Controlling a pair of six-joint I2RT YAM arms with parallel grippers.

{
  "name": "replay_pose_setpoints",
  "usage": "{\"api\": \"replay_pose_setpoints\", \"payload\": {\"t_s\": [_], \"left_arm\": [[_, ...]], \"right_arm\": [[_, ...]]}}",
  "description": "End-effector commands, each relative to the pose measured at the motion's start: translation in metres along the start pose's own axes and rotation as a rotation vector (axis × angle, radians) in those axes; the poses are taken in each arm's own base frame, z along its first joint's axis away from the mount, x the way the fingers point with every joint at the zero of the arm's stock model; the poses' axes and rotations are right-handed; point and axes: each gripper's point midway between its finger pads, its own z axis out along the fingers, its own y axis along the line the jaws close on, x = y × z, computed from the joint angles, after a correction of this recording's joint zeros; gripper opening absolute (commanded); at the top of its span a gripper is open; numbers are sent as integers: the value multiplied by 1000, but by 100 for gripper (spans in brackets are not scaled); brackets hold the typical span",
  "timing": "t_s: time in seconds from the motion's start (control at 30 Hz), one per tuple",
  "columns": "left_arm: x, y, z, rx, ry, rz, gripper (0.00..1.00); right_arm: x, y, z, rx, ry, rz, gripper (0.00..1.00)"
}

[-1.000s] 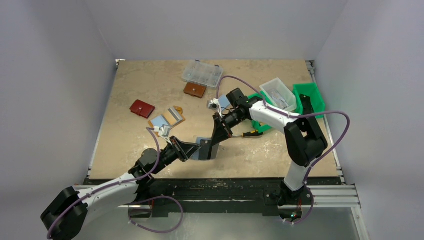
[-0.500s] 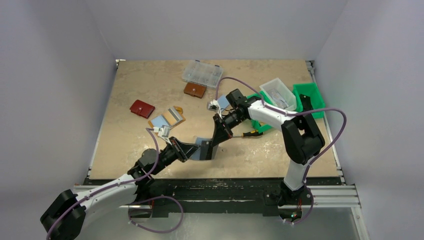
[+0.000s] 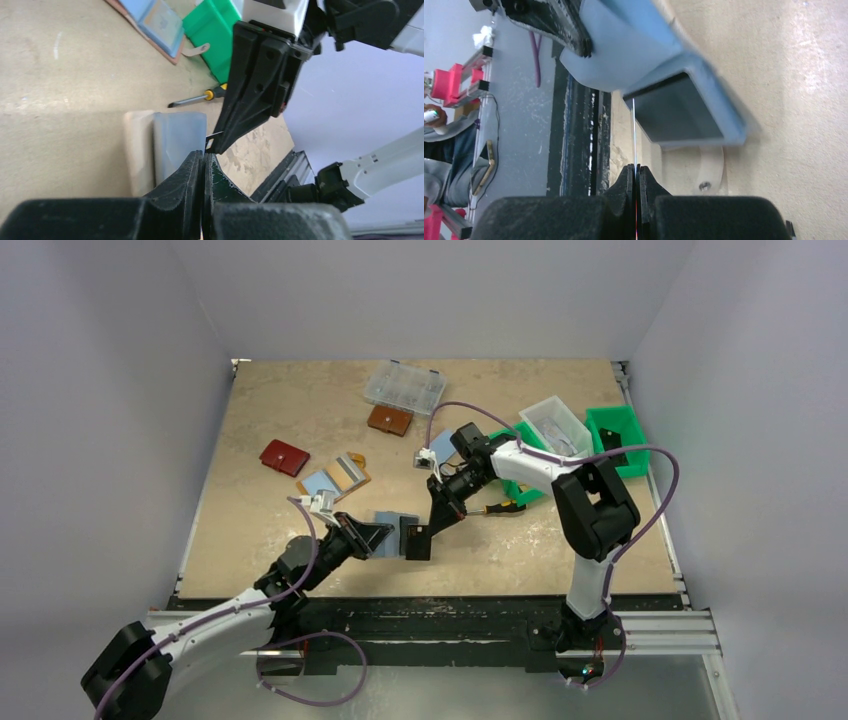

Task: Take the credit cards out of the card holder
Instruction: Remove the credit card from the card holder.

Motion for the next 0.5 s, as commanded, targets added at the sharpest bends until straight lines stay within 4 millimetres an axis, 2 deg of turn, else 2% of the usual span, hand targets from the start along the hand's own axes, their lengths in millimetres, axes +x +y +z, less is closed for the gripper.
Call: {"api": "replay_pose_setpoints", "payload": {"t_s": [0.0, 0.2, 0.4, 0.47], "left_arm": [[22, 56, -16, -170, 13, 21, 0], [26, 93, -26, -371, 34, 33, 0], [31, 110, -35, -478, 74, 64, 0], [25, 104, -31, -481, 71, 67, 0]], "right_arm": [[-2, -10, -2, 51, 27, -36, 0], [-5, -12, -8, 85, 40, -74, 0], [-13, -6, -24, 147, 48, -164, 0], [-16, -5, -30, 178, 48, -193, 0]]}}
